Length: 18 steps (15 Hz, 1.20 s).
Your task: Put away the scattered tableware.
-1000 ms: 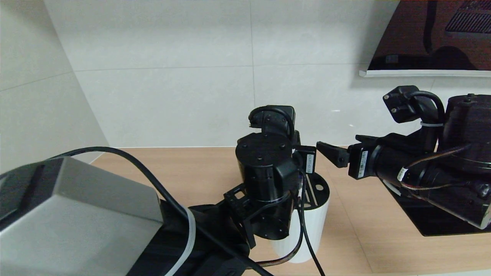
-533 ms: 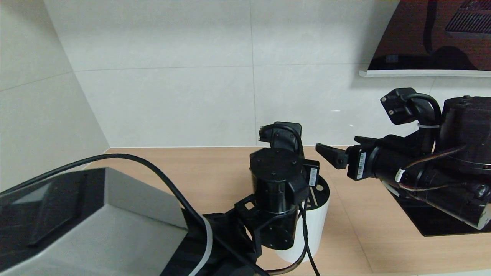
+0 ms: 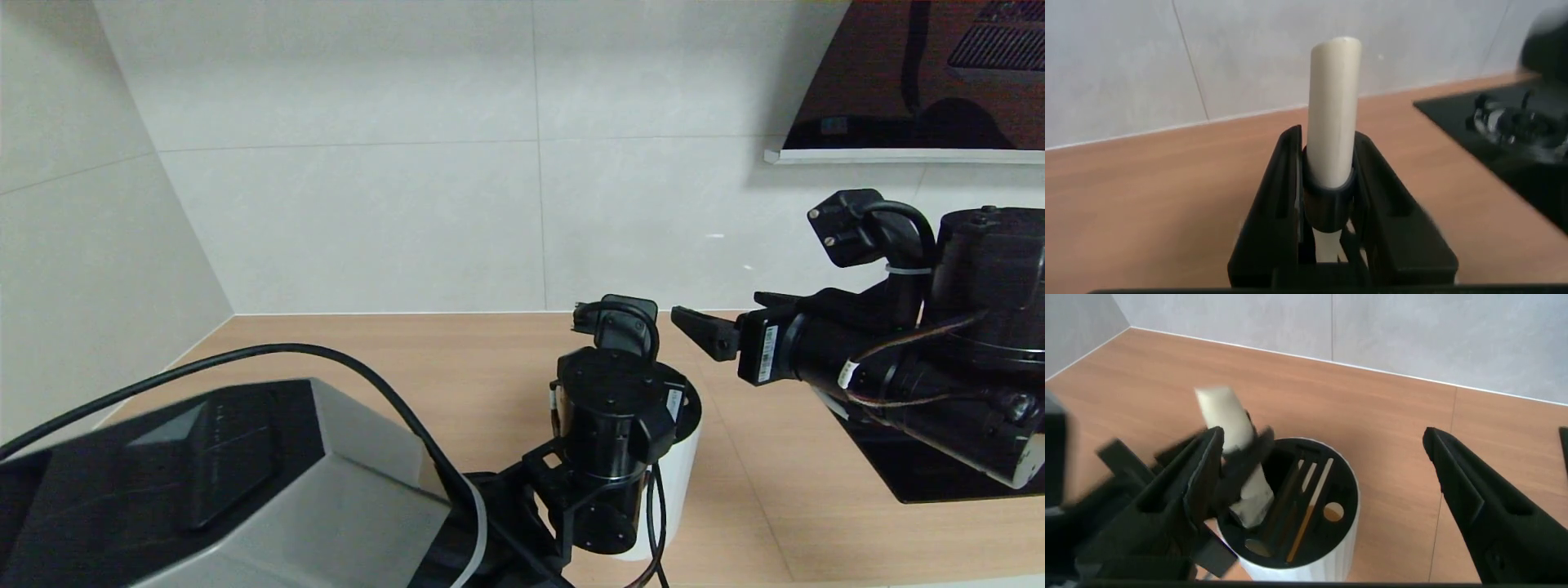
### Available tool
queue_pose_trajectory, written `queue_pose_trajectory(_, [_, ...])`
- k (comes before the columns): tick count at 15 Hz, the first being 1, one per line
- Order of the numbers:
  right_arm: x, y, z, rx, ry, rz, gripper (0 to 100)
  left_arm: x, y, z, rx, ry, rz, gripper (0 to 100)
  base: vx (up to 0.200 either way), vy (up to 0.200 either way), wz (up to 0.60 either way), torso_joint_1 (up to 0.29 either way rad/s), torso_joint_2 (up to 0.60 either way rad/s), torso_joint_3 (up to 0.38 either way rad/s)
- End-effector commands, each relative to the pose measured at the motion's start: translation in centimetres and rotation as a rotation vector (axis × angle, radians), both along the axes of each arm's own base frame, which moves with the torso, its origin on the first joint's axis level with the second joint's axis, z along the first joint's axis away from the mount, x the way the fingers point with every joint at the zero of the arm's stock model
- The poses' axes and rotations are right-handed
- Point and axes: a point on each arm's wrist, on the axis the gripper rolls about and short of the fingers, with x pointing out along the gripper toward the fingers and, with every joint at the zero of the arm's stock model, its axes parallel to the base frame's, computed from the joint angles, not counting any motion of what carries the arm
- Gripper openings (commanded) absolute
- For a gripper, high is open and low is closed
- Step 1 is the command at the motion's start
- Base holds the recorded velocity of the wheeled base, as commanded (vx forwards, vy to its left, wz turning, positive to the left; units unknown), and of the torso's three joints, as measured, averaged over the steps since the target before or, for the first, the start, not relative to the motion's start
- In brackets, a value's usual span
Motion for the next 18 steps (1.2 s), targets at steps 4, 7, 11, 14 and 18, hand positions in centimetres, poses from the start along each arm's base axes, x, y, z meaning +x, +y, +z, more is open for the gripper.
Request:
queue_pose_trajectory(4, [0.14,0.13,-0.26,-0.004,0.006,-0.001,100,0.02,-0.07,-0.49,0.01,0.007,0.0,0,0.0,0.0,0.0,0.0,0.0,0.0])
queue_pose_trajectory(7, [0.12,0.11,-0.22,-0.003,0.005,-0.001,100,0.01,-0.05,-0.53,0.011,0.008,0.0,0,0.0,0.0,0.0,0.0,0.0,0.0])
queue_pose_trajectory(11, [0.11,0.1,-0.24,-0.003,0.005,-0.001,100,-0.02,0.0,-0.64,0.015,0.011,0.0,100,0.0,0.0,0.0,0.0,0.0,0.0])
queue_pose_trajectory(14, [0.11,0.1,-0.23,-0.003,0.003,-0.001,100,-0.03,0.01,-0.58,0.014,0.01,0.0,100,0.0,0.0,0.0,0.0,0.0,0.0])
queue_pose_trajectory(18, [0.14,0.07,-0.23,-0.003,0.003,-0.002,100,-0.17,0.22,-0.61,0.017,0.011,0.002,100,0.0,0.0,0.0,0.0,0.0,0.0])
